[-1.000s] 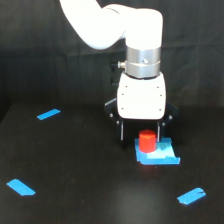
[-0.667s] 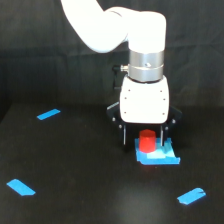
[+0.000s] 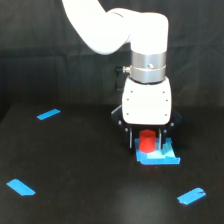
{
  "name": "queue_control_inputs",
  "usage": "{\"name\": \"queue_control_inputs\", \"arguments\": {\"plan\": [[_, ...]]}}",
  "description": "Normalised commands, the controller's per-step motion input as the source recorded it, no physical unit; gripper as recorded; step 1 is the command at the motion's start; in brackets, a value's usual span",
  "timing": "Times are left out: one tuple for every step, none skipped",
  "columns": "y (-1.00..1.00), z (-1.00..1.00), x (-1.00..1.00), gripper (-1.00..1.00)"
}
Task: Pick up the red object from the table
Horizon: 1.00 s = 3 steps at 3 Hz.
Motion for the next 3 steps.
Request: {"name": "queue_control_inputs", "arguments": {"plan": [[-0.04, -0.15, 0.15, -0.98], [-0.08, -0.06, 0.18, -0.98], [-0.16, -0.15, 0.25, -0.99]]}}
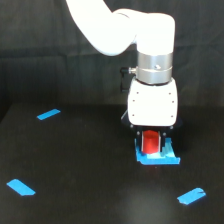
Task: Pick up the red object from the table
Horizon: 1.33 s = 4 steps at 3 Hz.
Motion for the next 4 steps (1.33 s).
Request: {"name": "queue_control_inputs", "arguments": {"plan": [[-0.35, 0.98, -0.33, -0.93], [-0.29, 0.99, -0.27, -0.99], [-0.21, 0.91, -0.19, -1.0], [-0.06, 1.0, -0.1, -0.99]]}}
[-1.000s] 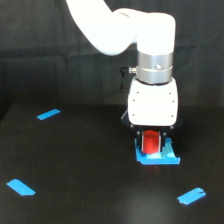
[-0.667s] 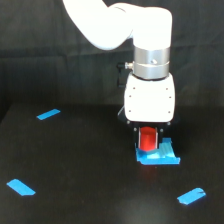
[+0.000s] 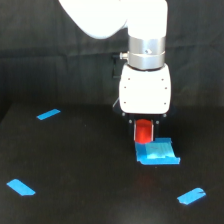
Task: Pick up the red object from the table
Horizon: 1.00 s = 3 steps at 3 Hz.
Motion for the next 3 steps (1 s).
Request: {"name": "queue_control_inputs", "arguments": {"plan": [[0.1, 1.0, -0.16, -1.0], [0.11, 0.95, -0.18, -0.93], [0.02, 0.87, -0.21, -0.97]]}}
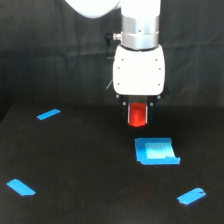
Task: Pick up the red object from the table
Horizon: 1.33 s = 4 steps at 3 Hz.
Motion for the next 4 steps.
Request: {"name": "queue_control_inputs", "arguments": {"plan": [[-0.04, 0.88, -0.11, -1.0], [-0.08, 0.6, -0.14, -0.96], [0.0, 0.29, -0.08, -0.91], [0.07, 0.15, -0.02, -1.0]]}}
